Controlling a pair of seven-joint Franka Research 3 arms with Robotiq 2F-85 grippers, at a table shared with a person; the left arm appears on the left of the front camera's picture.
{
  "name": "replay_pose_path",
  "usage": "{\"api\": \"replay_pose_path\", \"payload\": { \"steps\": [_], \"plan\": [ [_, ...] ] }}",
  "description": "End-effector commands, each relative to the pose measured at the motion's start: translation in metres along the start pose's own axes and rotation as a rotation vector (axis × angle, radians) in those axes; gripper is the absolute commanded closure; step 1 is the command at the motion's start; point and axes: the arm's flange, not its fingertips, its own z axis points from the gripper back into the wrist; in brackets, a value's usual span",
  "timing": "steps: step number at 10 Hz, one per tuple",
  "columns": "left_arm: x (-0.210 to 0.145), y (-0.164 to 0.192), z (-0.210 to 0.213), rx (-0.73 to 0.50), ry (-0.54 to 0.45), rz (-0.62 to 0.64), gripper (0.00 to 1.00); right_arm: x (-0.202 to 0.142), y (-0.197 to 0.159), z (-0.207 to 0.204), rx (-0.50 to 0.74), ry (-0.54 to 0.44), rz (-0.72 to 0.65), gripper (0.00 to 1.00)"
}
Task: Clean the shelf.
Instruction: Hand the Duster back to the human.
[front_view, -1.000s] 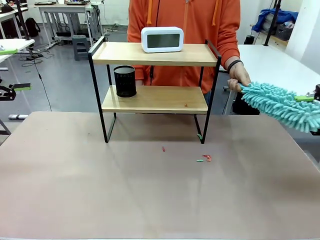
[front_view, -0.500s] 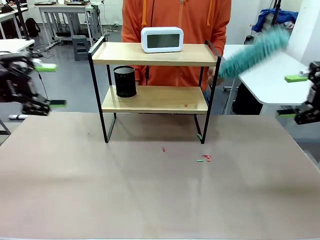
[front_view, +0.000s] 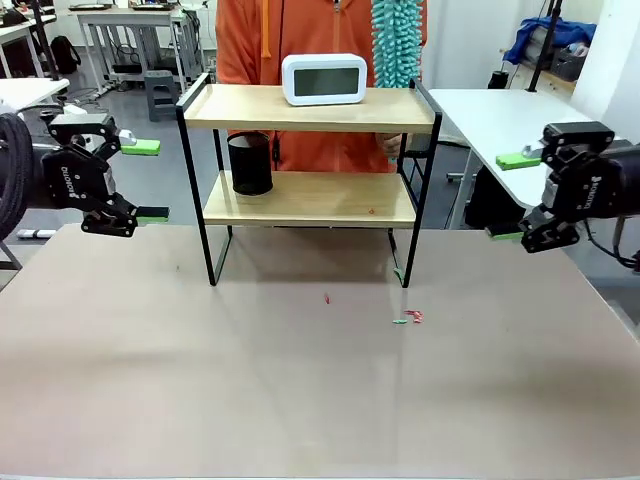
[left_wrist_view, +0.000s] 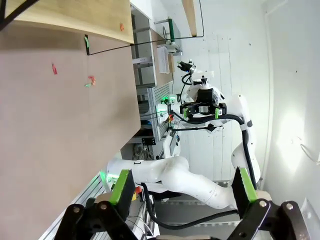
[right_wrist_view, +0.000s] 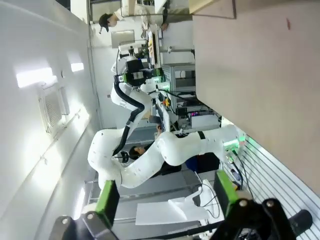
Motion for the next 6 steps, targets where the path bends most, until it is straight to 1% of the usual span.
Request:
{"api": "replay_pose_path", "payload": {
  "steps": [1, 6],
  "plan": [
    [-0.0018, -0.0008, 0.0074, -0.011, 0.007, 0.0, 0.0, -0.0025, 0.003, 0.0199, 0.015, -0.03, 0.008, 0.0],
    [-0.0018, -0.0008, 0.0074, -0.011, 0.007, 0.0, 0.0, -0.0025, 0.003, 0.0199, 0.015, -0.03, 0.008, 0.0]
  ]
}}
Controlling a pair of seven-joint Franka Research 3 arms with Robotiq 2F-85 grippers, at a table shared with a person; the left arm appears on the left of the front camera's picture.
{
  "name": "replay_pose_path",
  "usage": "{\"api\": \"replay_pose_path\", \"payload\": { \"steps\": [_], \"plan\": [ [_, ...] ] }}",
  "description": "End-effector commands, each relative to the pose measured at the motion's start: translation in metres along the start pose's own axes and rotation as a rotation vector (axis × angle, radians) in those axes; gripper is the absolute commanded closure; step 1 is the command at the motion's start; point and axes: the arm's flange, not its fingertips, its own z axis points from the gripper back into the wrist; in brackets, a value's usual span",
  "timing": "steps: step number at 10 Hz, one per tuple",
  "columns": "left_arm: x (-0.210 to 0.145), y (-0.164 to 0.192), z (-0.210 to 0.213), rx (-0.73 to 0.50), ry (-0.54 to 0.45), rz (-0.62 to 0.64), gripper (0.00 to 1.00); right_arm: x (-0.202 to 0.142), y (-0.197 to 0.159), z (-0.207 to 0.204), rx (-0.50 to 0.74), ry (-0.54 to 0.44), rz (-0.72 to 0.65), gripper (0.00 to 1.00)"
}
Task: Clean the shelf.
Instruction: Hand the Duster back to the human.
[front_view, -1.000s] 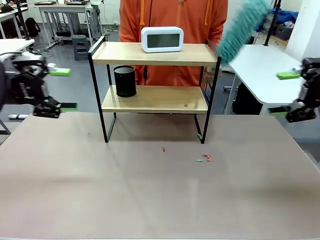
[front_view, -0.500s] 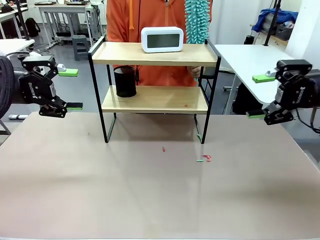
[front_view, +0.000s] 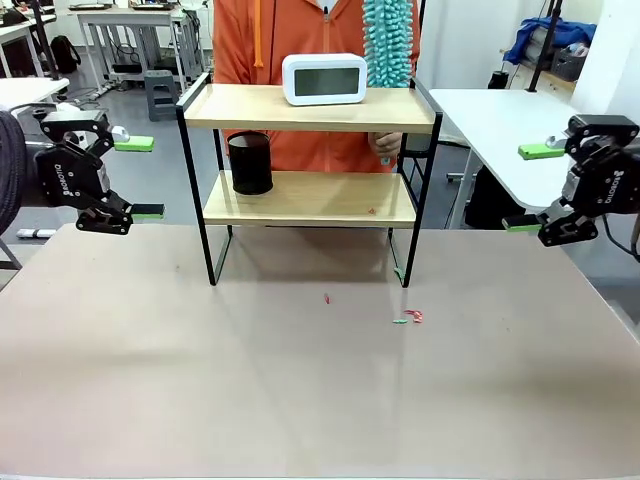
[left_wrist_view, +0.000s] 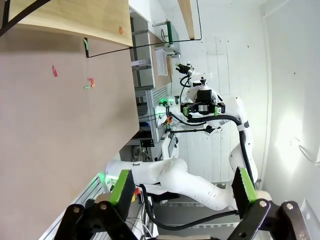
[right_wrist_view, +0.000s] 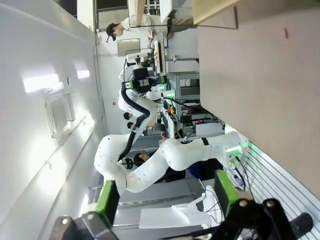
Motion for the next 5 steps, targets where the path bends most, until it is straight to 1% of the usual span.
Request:
{"api": "replay_pose_path", "payload": {
  "steps": [1, 5],
  "plan": [
    [-0.0025, -0.0005, 0.0026, -0.003, 0.016, -0.001, 0.0, -0.0018, 0.0025, 0.0007, -0.008, 0.012, 0.007, 0.0],
    [-0.0025, -0.0005, 0.0026, -0.003, 0.016, -0.001, 0.0, -0.0018, 0.0025, 0.0007, -0.008, 0.012, 0.007, 0.0]
  ]
}}
